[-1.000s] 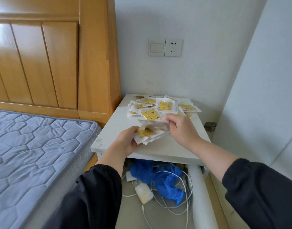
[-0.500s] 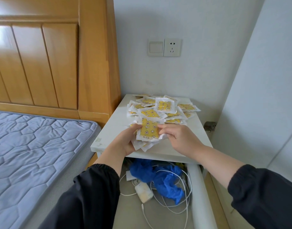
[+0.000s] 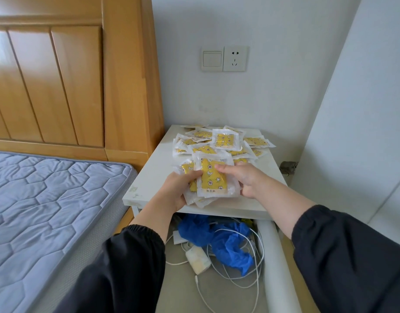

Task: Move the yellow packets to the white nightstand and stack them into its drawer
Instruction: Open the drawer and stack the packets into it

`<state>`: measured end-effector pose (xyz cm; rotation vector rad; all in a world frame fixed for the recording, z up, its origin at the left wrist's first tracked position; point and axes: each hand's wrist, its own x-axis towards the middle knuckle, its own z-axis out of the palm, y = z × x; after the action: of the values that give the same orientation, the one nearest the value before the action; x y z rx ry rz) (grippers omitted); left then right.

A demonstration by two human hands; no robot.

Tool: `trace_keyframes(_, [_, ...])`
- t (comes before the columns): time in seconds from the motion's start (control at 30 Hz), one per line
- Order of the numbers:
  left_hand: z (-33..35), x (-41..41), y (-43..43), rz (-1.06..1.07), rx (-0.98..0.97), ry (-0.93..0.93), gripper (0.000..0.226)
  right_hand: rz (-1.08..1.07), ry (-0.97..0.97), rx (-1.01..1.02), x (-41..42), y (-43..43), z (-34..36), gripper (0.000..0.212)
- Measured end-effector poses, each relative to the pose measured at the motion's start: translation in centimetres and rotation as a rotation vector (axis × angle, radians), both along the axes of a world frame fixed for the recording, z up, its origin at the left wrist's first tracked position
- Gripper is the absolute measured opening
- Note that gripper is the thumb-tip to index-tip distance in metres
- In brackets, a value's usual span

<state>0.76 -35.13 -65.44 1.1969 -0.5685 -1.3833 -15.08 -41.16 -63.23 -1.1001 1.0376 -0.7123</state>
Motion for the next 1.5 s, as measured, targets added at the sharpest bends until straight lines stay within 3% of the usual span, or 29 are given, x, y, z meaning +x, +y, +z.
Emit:
trace_keyframes(0.1, [0.0,-0.6,0.5,-0.033,-0.068,-0.082,0.025,0.012,0.018,0.062,-0.5,-0.1,0.2,0.034])
trace_keyframes(0.2, [-0.2,-1.1,1.5,-0.114,-0.105,-0.088,0.026,0.035,0.013,0.101,-1.7,0.4,-0.3,0.019])
trace_keyframes(0.53, [-1.6,-3.3,5.2,-0.186,-0.134,-0.182,0.034,-0.104,-0.057,0.116,-7.3,3.8,-1.3,0.015])
trace_keyframes(0.7, [-2.6,-4.1,7.2,-0.259,-0.071,-0.252,0.032,-0.134,-0.103,0.061,-8.6,6.6,-2.8,0.035])
trace_keyframes(0.9, [-6.1,-4.3,9.9,-0.341,-0.025,-0.311,0.036,-0.137,-0.061,-0.010,-8.5,11.0,-6.0,0.027])
trace_keyframes(1.33, [-9.8,-2.7,11.7,-0.312,0.222,-0.098,0.023,-0.115,0.060,0.296,-5.7,12.4,-13.5,0.031])
trace_keyframes(1.5, [-10.5,-2.3,11.2,-0.315,0.224,-0.182,0.026,-0.117,0.075,0.312,-5.3,12.0,-13.7,0.029])
